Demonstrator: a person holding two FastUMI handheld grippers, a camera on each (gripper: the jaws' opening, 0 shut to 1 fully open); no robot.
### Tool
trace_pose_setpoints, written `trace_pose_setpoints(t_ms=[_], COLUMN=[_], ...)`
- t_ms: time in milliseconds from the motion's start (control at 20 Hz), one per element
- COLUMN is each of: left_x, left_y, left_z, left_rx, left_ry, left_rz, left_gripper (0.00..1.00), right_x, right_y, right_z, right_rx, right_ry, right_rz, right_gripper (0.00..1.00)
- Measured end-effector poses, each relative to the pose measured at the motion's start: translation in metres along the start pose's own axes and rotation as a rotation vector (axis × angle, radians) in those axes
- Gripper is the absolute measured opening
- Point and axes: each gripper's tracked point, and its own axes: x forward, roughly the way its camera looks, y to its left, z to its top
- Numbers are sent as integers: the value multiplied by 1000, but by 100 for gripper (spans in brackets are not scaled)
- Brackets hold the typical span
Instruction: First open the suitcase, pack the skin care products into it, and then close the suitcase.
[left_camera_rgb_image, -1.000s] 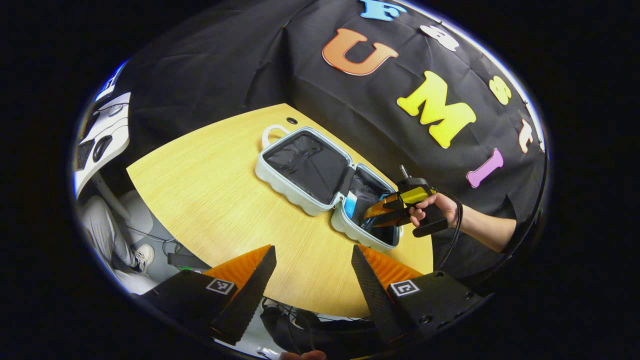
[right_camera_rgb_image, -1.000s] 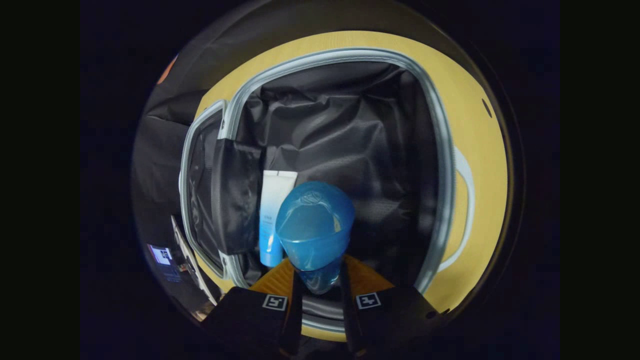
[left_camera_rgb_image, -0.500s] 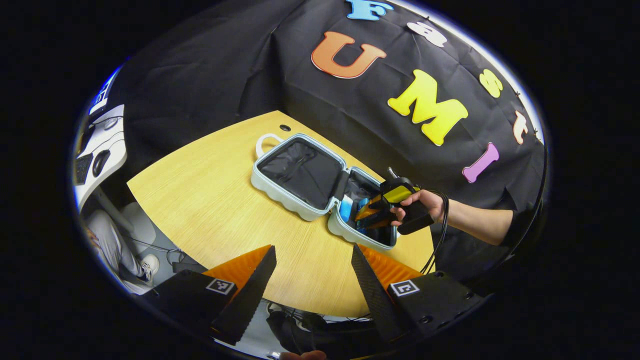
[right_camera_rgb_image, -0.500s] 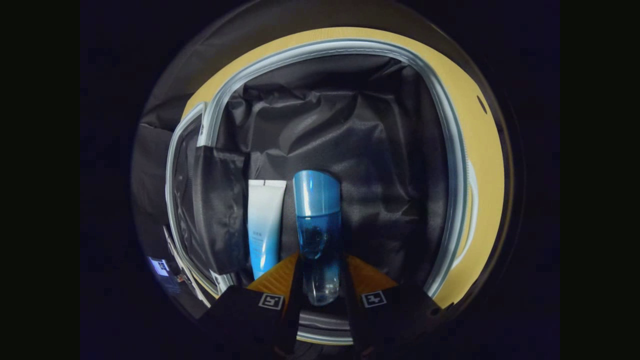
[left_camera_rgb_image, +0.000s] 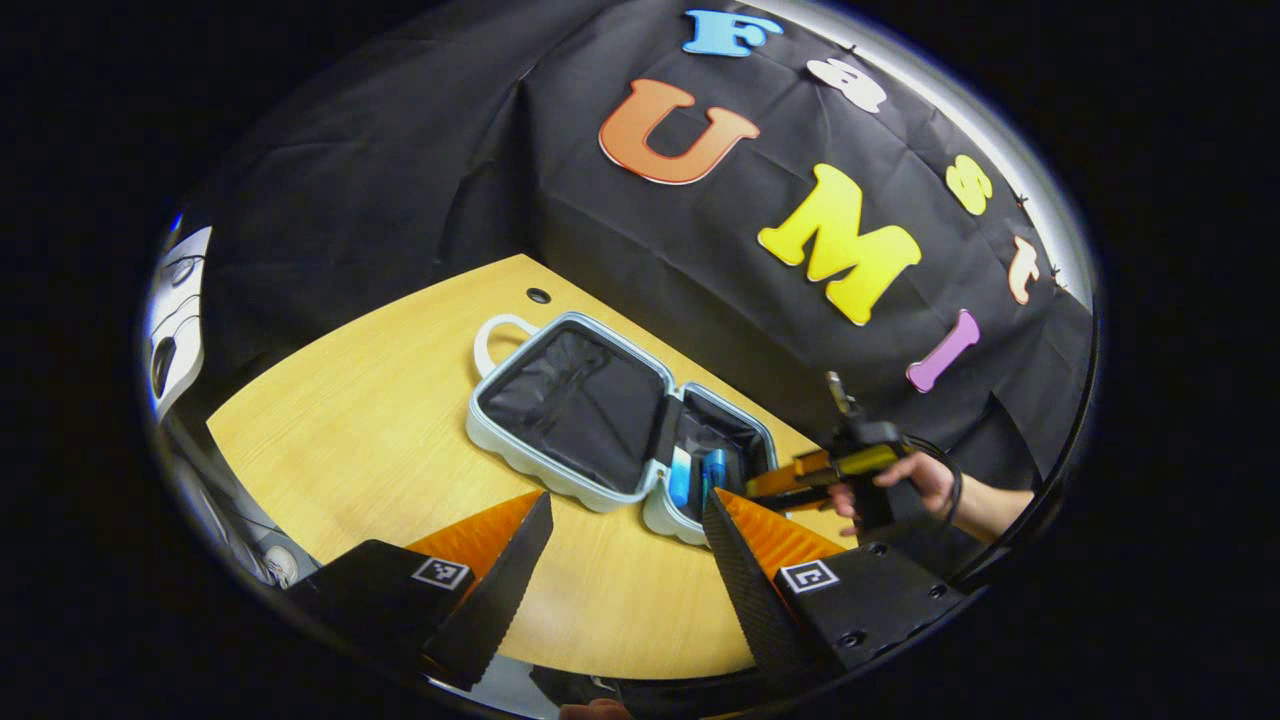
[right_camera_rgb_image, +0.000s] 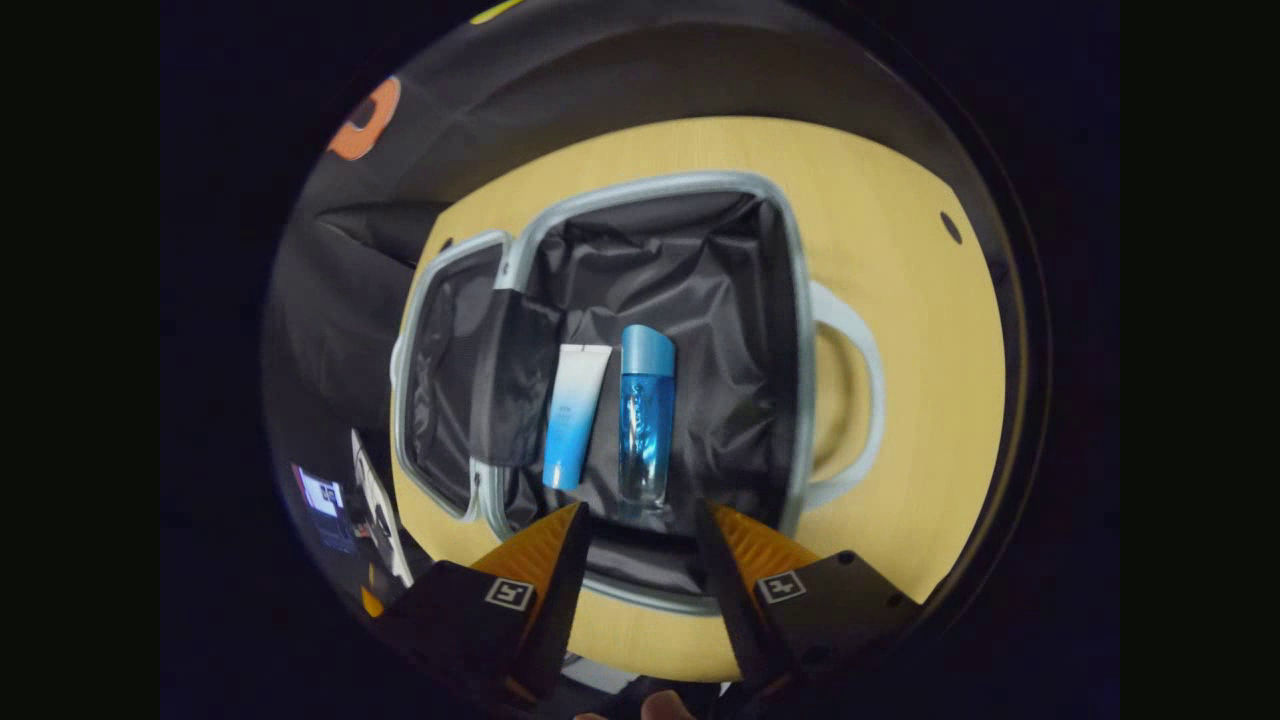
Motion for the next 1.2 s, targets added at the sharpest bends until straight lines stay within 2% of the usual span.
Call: trace_pose_setpoints(t_ms=[50, 100, 200, 350, 450, 500, 550, 750, 950, 1000, 1050, 1150, 1200], left_x=[12, 24, 44, 80, 104, 121, 138, 182, 216, 221, 226, 238, 243], left_y=[16, 28, 50, 79, 93, 108, 122, 153, 167, 165, 165, 167, 165], left_z=[11, 22, 49, 83, 99, 102, 102, 91, 76, 75, 74, 70, 70], left_rx=[14, 31, 40, 7, -36, -50, -64, -149, -200, -206, -202, -194, -204], left_ry=[-4, -13, -40, -82, -103, -97, -81, -5, 37, 45, 49, 71, 86], left_rz=[21, 33, 40, 36, -1, 12, 19, 18, 33, 21, 17, 28, 24], left_gripper=[97, 97, 97, 97, 97, 97, 97, 97, 97, 85, 96, 89, 78], right_x=[-13, -29, -64, -119, -146, -157, -166, -181, -188, -190, -191, -193, -193], right_y=[-10, -18, -16, -11, -12, -15, -17, -53, -69, -74, -81, -90, -94], right_z=[1, 1, 0, -10, -13, -19, -24, -30, -37, -35, -34, -35, -36], right_rx=[-65, -126, -219, -277, -295, -300, -310, -374, -302, -285, -257, -198, -169], right_ry=[-64, -129, -255, -407, -493, -521, -540, -585, -575, -585, -590, -588, -585], right_rz=[-22, -38, 5, 89, 114, 117, 117, -18, -39, -44, -55, -58, -55], right_gripper=[60, 66, 66, 68, 67, 68, 67, 68, 68, 68, 68, 68, 68])
